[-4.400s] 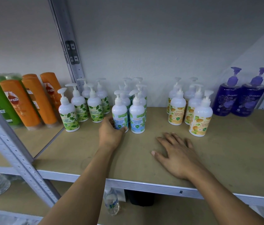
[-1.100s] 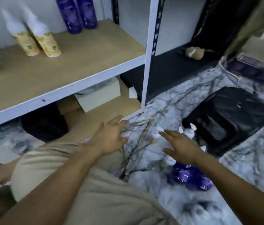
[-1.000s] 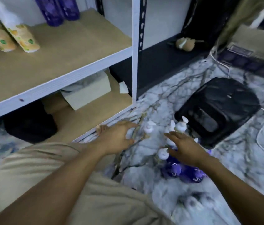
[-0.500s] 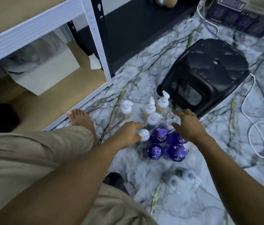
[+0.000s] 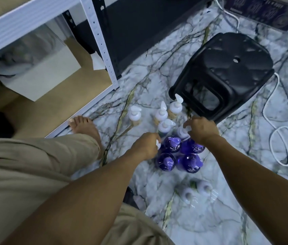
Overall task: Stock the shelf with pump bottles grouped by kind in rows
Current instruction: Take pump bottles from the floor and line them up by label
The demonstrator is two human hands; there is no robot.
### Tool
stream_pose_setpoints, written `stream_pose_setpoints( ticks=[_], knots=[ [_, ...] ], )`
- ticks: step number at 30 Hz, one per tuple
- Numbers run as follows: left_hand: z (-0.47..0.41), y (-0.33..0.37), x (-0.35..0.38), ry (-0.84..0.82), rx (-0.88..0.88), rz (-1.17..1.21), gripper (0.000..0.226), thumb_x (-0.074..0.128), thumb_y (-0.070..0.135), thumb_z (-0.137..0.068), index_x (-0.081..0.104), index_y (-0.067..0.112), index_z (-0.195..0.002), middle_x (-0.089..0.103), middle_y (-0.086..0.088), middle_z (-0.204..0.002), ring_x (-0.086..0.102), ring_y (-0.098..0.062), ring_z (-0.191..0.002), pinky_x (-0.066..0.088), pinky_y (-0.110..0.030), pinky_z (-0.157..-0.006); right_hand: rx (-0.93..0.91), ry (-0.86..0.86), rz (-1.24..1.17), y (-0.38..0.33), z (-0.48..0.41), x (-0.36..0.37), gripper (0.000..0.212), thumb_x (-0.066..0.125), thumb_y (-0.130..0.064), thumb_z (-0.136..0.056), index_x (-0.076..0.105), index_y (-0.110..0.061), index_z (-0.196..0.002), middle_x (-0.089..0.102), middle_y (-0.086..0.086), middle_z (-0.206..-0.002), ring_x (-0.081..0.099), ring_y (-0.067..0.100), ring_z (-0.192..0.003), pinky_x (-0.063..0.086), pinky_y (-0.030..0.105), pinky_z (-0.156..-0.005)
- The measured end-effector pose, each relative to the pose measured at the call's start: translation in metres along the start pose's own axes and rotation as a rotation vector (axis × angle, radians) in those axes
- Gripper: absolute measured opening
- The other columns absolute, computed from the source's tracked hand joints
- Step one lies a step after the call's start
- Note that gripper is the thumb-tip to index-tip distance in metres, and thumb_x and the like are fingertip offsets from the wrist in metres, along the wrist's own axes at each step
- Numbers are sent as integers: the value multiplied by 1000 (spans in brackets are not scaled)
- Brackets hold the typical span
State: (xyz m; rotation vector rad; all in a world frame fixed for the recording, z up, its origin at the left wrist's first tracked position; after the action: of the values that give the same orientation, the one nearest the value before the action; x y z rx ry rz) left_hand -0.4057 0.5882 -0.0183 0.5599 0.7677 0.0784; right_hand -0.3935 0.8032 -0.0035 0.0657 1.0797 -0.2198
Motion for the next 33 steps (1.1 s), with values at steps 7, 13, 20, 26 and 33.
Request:
stream_pose_setpoints(
  ticks=[7, 13, 20, 26, 33],
  knots=[
    [15, 0, -17, 9, 6, -12, 26, 61, 10, -86, 67, 19, -110, 63, -4, -114, 61, -28, -101, 56, -41, -87, -74, 75, 38, -6, 16, -8, 19, 63, -28, -89, 67, -38, -104, 59, -5, -109, 55, 24, -109, 36, 40, -90],
    [34, 3, -42, 99, 41, -36, 21, 60, 18, -91, 67, 24, -111, 61, -4, -115, 60, -29, -106, 52, -39, -91, -102, 159, 89, -26, 34, -48, 23, 62, -30, -87, 67, -37, -108, 58, -4, -109, 50, 24, -110, 36, 41, -92],
    [71, 8, -78, 163, 57, -149, 18, 59, 24, -92, 66, 32, -107, 60, -5, -121, 56, -31, -106, 43, -31, -82, -161, 214, 131, -64, 65, -108, 23, 60, -31, -83, 69, -36, -104, 66, -4, -98, 55, 24, -106, 35, 41, -94],
    [119, 1, -133, 309, 96, -212, 33, 61, 19, -91, 65, 34, -120, 57, -4, -131, 59, -28, -112, 43, -29, -80, -267, 296, 40, -113, 96, -161, 23, 62, -37, -84, 68, -36, -106, 64, -6, -95, 57, 21, -105, 34, 40, -95],
    [213, -20, -231, 547, 139, -211, 27, 58, 21, -91, 67, 26, -116, 63, -4, -113, 59, -27, -105, 48, -37, -83, -473, 439, -104, -210, 123, -237, 11, 65, -39, -83, 71, -35, -91, 62, -11, -78, 61, 20, -91, 37, 35, -82]
  ],
)
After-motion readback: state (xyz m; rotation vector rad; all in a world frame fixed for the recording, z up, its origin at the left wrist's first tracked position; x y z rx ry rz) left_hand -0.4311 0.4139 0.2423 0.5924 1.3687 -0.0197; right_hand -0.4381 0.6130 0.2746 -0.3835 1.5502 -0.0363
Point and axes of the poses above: each hand's wrist, its own z-axis away from the middle knuckle, its own x-axis out of the palm, y = z × x, the point moved 4 cm from there along -z, towards the middle knuckle
